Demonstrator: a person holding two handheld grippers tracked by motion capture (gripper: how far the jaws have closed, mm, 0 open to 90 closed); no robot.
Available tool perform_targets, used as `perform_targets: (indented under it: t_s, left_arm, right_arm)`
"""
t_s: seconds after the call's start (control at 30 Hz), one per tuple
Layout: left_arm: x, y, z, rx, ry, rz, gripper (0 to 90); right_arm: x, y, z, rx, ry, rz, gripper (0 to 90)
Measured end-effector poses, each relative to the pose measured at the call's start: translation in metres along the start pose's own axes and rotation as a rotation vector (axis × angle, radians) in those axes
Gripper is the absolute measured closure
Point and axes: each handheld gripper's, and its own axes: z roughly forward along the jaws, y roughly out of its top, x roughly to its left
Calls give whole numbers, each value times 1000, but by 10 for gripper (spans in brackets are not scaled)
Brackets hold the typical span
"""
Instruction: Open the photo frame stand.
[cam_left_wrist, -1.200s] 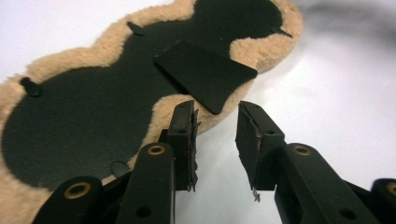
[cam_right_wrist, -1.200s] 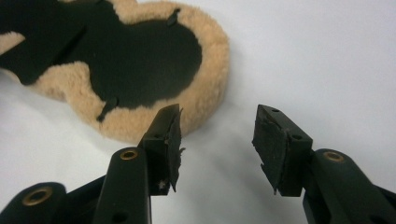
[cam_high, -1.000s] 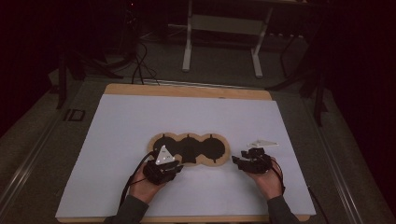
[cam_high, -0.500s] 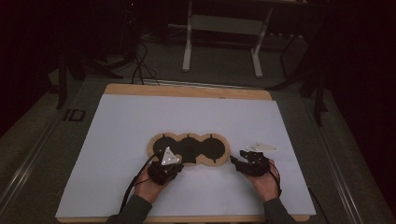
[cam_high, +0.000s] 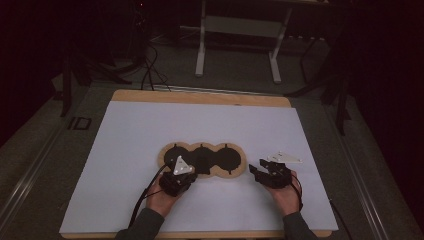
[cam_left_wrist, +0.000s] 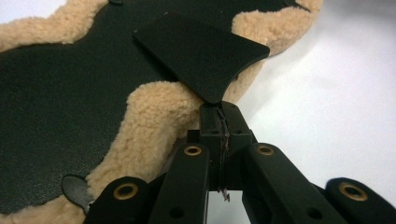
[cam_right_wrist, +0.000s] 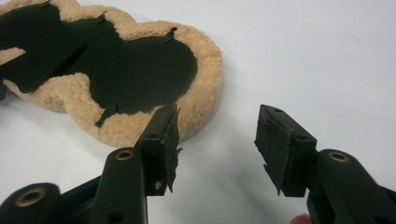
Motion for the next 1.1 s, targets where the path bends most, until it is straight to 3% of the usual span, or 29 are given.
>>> perform_targets:
  t_s: [0.57, 1.03, 1.1]
  left_arm:
    - [0, 23, -13, -78, 10, -2, 899]
    - [-2, 29, -11, -54, 8, 23, 864]
    - [-4, 29, -12, -51, 1, 44, 843]
  right_arm:
    - [-1, 0, 1, 1, 1, 2, 484]
    - [-1, -1, 1, 3, 2, -1, 484]
    - [-1, -1, 1, 3, 2, -5, 480]
